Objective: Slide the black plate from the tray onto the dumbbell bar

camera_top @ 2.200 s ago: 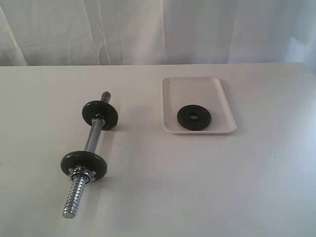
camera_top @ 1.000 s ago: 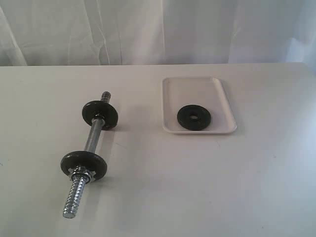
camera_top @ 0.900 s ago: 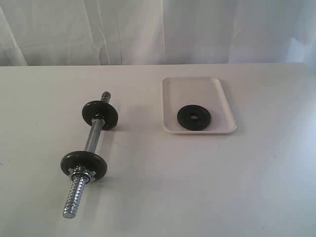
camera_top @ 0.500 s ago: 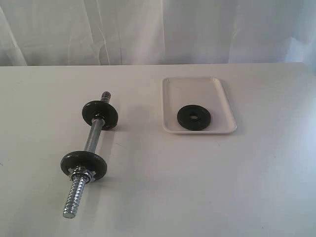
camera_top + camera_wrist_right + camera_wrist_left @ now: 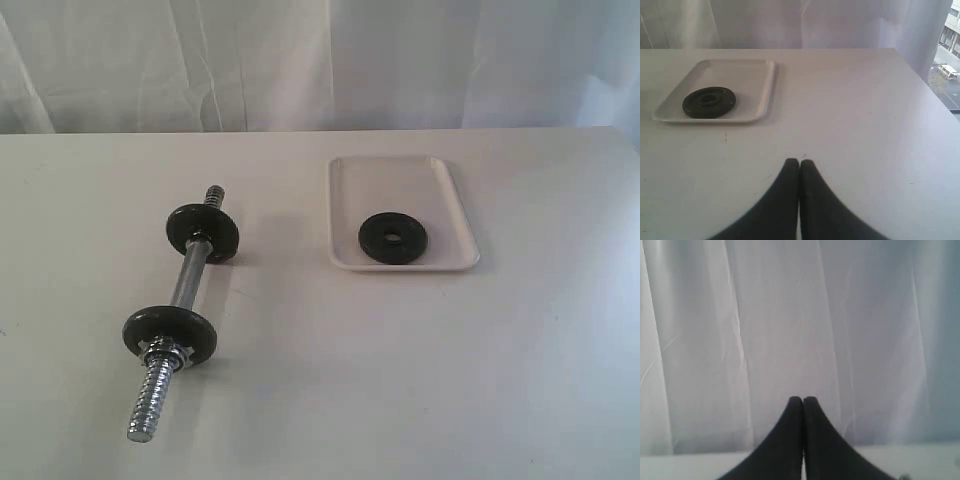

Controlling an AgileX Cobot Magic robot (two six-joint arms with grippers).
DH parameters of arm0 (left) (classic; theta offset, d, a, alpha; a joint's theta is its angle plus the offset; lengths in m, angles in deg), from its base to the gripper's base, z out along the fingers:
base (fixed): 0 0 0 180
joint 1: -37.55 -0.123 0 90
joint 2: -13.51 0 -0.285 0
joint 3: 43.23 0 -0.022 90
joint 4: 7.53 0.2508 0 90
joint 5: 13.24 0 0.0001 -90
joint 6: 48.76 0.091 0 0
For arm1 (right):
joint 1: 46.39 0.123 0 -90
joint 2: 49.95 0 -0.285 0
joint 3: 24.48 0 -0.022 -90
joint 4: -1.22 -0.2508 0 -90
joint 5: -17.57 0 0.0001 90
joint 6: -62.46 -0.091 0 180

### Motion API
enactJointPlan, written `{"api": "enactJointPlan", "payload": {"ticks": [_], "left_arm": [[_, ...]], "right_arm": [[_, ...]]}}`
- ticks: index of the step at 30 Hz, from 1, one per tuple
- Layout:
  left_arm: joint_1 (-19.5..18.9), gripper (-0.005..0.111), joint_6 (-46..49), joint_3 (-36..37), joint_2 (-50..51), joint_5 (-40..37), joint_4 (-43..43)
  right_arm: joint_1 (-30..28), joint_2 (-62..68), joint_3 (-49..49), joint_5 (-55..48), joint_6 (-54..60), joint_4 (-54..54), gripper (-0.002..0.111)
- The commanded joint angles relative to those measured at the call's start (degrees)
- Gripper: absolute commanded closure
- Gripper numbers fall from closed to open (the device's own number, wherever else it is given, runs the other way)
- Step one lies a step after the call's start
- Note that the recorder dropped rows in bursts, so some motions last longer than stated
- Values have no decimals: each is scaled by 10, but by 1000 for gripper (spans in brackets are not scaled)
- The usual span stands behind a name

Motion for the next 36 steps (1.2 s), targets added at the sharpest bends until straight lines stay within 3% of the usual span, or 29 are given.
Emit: {"api": "enactJointPlan", "payload": {"ticks": [1, 4, 9, 16, 21, 36], "left_arm": [[1, 107, -97, 2, -2, 180, -22], [1, 107, -90, -25, -2, 190, -83], [1, 107, -85, -107, -1, 100, -135], [1, 107, -26, -161, 90, -119, -135], [1, 107, 86, -174, 186, -342, -132], [13, 107, 114, -357, 436, -521, -134]], "right_arm": [[0, -2, 3, 8, 1, 2, 108], [0, -2, 3, 8, 1, 2, 108], [0, -2, 3, 8, 1, 2, 108], [0, -2, 3, 8, 1, 2, 108], [0, -2, 3, 8, 1, 2, 108], [0, -2, 3, 8, 1, 2, 108]]}}
